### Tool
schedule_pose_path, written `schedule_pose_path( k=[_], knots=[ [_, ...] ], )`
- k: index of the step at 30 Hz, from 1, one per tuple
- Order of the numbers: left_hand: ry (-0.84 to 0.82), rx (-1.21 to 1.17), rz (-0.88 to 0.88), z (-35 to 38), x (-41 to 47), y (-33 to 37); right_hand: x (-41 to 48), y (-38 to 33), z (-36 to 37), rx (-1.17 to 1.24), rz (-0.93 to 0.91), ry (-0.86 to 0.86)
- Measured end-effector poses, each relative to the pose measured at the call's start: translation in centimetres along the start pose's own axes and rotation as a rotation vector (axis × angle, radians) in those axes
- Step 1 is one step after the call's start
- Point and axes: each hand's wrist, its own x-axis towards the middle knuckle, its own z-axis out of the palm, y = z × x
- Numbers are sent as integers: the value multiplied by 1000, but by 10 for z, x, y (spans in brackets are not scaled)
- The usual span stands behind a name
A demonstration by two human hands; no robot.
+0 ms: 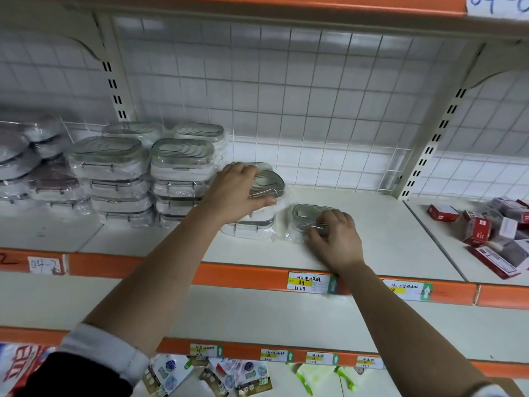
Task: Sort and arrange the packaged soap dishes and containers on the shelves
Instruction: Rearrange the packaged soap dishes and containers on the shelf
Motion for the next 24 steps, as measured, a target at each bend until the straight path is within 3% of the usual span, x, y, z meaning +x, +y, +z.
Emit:
schedule_pose_path(
  k=[7, 12, 17, 24],
  knots=[
    [65, -73, 21, 1, 40, 1, 6, 1, 4, 66, 10, 20],
    [-84, 94, -31, 16, 81, -4, 5, 0, 2, 67, -15, 20],
    [-108, 160, -100, 29, 104, -17, 6, 2, 4, 54, -27, 29],
    [-181, 158, -23, 26, 114, -24, 6, 7, 7, 29, -17, 3]
  ],
)
